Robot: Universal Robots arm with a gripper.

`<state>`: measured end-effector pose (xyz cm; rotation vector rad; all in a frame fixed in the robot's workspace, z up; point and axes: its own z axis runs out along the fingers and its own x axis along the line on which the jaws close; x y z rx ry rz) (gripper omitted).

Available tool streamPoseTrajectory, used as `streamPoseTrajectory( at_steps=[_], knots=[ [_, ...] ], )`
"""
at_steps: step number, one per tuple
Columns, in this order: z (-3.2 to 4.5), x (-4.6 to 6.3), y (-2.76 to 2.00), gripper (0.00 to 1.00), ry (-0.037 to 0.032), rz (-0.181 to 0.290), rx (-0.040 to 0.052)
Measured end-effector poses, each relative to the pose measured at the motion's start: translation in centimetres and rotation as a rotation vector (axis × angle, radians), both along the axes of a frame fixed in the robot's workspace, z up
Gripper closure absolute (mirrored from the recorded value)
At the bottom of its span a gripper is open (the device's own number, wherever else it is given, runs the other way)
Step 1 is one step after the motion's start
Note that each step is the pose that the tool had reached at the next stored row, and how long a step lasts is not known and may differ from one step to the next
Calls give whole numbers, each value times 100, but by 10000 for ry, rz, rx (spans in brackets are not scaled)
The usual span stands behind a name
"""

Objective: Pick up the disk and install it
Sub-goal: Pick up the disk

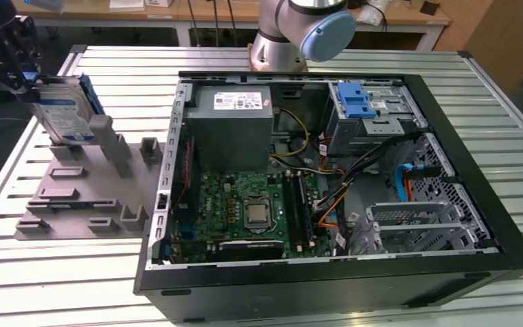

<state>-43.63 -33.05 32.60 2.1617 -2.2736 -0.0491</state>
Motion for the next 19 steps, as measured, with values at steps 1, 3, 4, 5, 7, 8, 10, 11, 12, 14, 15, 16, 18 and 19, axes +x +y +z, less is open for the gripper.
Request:
streamPoseTrajectory(
  at_steps=[1, 3, 4, 5, 7, 8, 10, 11, 12, 14, 15, 16, 18, 19],
  knots=[
    [3, 0, 1, 64, 0, 0, 0],
    [7, 0, 2, 64, -1, 0, 0],
    [10, 0, 3, 64, 0, 0, 0],
    [12, 0, 3, 64, 1, 0, 0],
    [23, 0, 5, 64, 0, 0, 0],
    [29, 0, 5, 64, 1, -1, 0],
    [31, 0, 5, 64, 0, 0, -1],
    [33, 0, 5, 64, 1, 0, 0],
    [35, 0, 5, 64, 0, 0, 0],
    [43, 0, 5, 64, 2, 0, -1],
    [47, 0, 6, 64, 1, 0, -1],
    [50, 0, 6, 64, 0, 0, 0],
    [56, 0, 6, 64, 1, 0, 0],
    [61, 0, 6, 64, 1, 0, -1]
  ],
)
